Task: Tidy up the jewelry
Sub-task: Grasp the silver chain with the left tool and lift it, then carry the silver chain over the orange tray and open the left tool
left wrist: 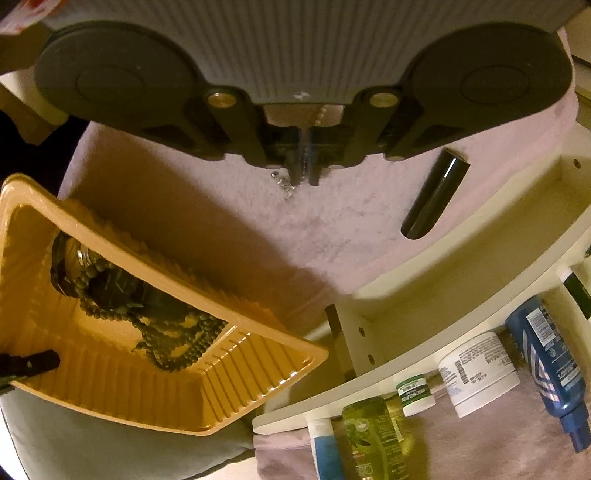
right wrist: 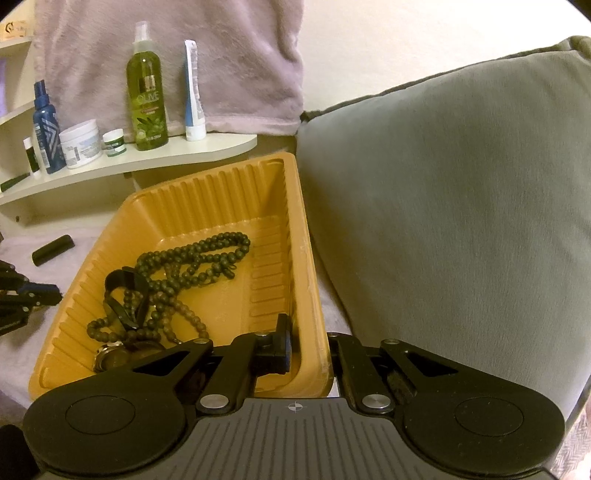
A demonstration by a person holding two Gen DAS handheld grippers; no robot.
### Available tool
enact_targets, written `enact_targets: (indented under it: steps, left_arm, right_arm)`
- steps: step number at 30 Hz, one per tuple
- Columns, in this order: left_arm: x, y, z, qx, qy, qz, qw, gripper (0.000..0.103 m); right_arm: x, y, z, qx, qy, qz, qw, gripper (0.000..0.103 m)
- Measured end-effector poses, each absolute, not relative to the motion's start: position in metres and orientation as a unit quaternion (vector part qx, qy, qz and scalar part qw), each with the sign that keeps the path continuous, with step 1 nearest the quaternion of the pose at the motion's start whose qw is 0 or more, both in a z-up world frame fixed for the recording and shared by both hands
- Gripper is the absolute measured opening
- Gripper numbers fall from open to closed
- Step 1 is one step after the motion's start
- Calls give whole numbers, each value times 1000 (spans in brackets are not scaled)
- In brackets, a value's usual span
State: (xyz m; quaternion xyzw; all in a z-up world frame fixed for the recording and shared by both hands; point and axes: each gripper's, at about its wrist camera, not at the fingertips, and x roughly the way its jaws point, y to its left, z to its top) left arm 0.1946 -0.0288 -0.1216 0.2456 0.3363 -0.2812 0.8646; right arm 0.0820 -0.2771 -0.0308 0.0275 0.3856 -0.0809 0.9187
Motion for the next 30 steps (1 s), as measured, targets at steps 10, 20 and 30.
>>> enact_targets:
  steps: [10,20,30]
  left_arm:
    - [171,-8,-83,224,276,-240,903,1]
    - [176,7,-11,179,227,-232,929,1]
    - [184,14,55,153,194,-222,943,1]
  right_arm:
    - [82,-276,-31,26,384,-82,919,6]
    - [80,-274,-28,25,381,-81,921,6]
    - [79,-273,-24,23,377,-80,923,5]
